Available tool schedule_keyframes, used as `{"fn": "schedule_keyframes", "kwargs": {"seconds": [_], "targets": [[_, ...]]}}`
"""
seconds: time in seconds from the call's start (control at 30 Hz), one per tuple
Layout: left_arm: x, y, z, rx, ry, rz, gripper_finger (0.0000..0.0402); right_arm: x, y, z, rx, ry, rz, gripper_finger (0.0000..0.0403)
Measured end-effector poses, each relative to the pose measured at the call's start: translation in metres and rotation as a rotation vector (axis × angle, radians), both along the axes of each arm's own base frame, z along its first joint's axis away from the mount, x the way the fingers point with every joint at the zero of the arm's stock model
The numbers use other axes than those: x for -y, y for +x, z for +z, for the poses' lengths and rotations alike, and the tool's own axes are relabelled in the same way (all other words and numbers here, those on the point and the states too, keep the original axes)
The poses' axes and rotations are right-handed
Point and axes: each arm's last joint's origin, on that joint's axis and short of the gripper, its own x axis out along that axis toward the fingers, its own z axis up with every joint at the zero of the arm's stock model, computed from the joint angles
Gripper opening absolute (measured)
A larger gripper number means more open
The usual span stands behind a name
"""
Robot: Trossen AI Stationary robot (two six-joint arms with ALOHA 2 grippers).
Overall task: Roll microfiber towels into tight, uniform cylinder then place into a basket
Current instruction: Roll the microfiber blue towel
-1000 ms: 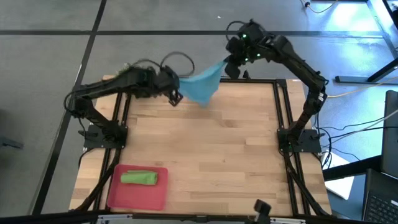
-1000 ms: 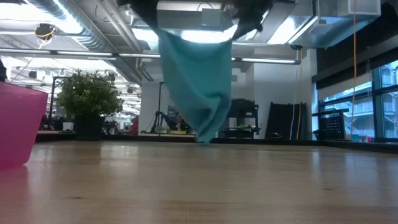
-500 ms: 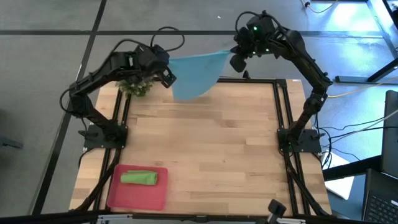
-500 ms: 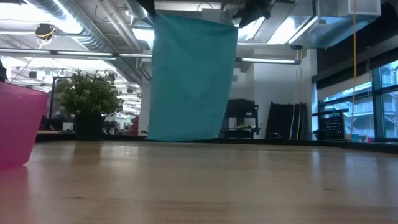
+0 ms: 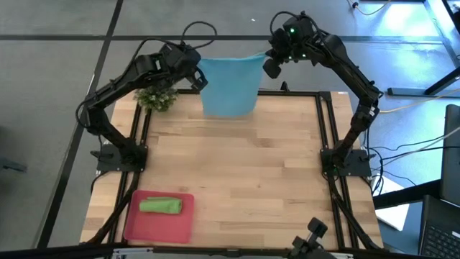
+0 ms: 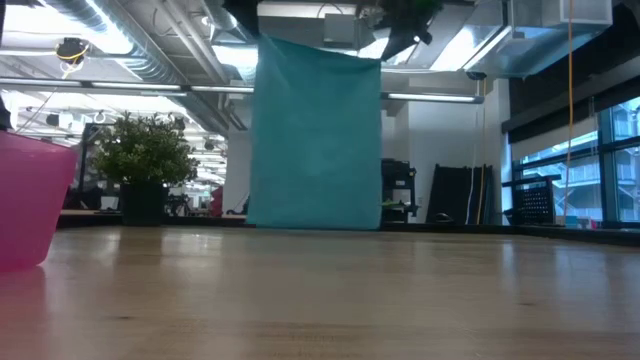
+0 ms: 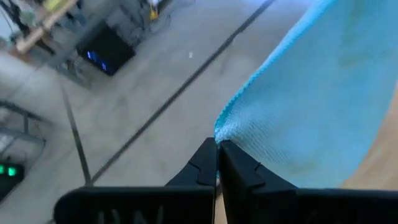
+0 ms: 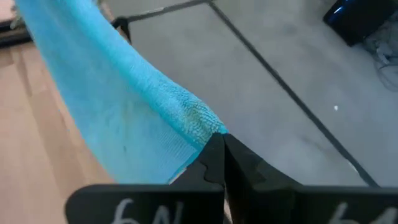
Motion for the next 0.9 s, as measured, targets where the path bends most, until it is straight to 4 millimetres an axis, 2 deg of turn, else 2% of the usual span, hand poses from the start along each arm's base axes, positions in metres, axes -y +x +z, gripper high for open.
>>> {"fn": "schedule_keyframes", "kwargs": {"seconds": [0.13,0.23,0.33,0.53,0.67,0.9], "targets": [[0.001,0.004,0.007,0.039,0.042,-0.027,0.0,0.0,-0.003,0.005,0.01,-0.012,-0.008,0.0],[0.007,0.004,0.013,0.058,0.051,-0.051,0.0,-0.008,-0.007,0.013,0.011,-0.017,0.001,0.0],[0.019,0.006,0.014,0.042,0.044,-0.091,0.0,-0.023,-0.011,0.017,-0.006,-0.005,0.031,0.0],[0.049,0.009,0.003,0.001,-0.055,-0.14,0.0,-0.048,-0.015,0.011,-0.116,0.104,0.07,0.0],[0.069,0.012,-0.009,-0.015,-0.134,-0.16,0.0,-0.057,-0.007,-0.005,-0.176,0.161,0.095,0.0],[0.104,0.02,-0.031,-0.009,-0.282,-0.201,0.0,-0.074,0.01,-0.051,-0.281,0.254,0.131,0.0]]}}
